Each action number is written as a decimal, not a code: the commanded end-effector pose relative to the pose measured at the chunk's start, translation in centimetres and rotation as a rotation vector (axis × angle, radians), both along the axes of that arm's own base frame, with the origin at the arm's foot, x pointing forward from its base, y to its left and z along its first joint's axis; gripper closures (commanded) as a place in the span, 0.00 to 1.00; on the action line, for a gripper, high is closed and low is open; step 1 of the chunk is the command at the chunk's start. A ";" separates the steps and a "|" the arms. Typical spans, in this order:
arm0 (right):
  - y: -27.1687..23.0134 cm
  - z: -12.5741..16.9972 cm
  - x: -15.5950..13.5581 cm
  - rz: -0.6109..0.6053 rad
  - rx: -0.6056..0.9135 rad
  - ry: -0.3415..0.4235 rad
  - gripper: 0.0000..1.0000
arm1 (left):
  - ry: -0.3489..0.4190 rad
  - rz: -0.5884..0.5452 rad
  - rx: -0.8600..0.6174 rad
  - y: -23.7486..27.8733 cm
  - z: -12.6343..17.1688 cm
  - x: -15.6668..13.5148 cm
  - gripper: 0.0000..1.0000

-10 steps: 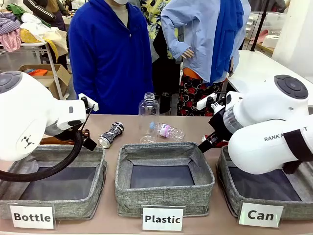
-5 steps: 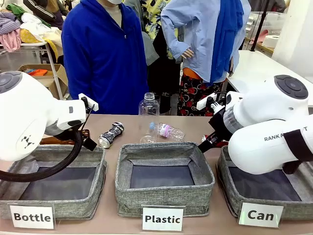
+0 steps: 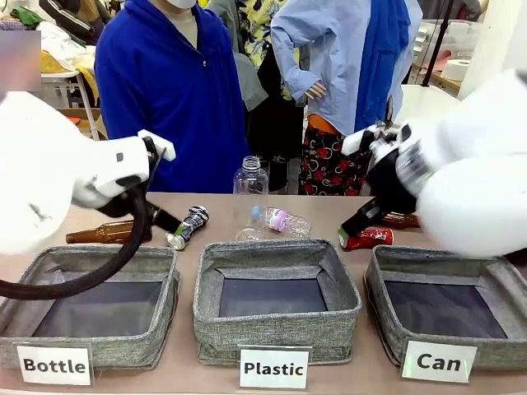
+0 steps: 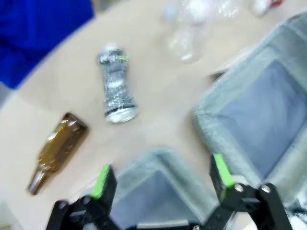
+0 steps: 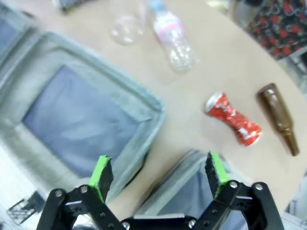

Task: Sort the can waste into the basket.
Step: Pick up the can waste from the table and place it in the right Fabric basket.

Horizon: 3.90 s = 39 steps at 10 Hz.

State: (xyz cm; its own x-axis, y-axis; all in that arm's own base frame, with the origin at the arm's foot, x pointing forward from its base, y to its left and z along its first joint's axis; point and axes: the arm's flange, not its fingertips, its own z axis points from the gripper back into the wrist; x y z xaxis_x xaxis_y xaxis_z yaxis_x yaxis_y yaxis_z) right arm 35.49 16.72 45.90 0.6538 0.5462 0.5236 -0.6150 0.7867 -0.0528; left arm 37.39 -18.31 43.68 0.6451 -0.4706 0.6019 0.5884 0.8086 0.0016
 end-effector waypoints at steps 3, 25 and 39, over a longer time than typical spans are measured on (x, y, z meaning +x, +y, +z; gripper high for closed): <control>-8.5 6.9 -7.5 -0.102 0.260 0.246 0.00 | 0.284 -0.179 -0.411 8.2 6.6 -7.9 0.00; -11.7 3.3 3.1 -0.159 -0.043 0.191 0.00 | 0.383 0.200 -1.229 35.8 -2.0 -8.4 0.00; -9.3 -1.6 18.3 0.154 -0.193 0.249 0.00 | 0.383 0.200 -1.229 35.8 -2.0 -8.4 0.00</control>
State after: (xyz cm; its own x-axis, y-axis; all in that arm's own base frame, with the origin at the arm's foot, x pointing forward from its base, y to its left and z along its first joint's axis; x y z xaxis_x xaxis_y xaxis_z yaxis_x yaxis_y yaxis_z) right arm 52.27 8.11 43.69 0.7404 0.6170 0.2666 -0.6235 0.7786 -0.0703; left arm 29.09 17.31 41.64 0.8700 0.3837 0.3096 0.2310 0.2374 -0.9435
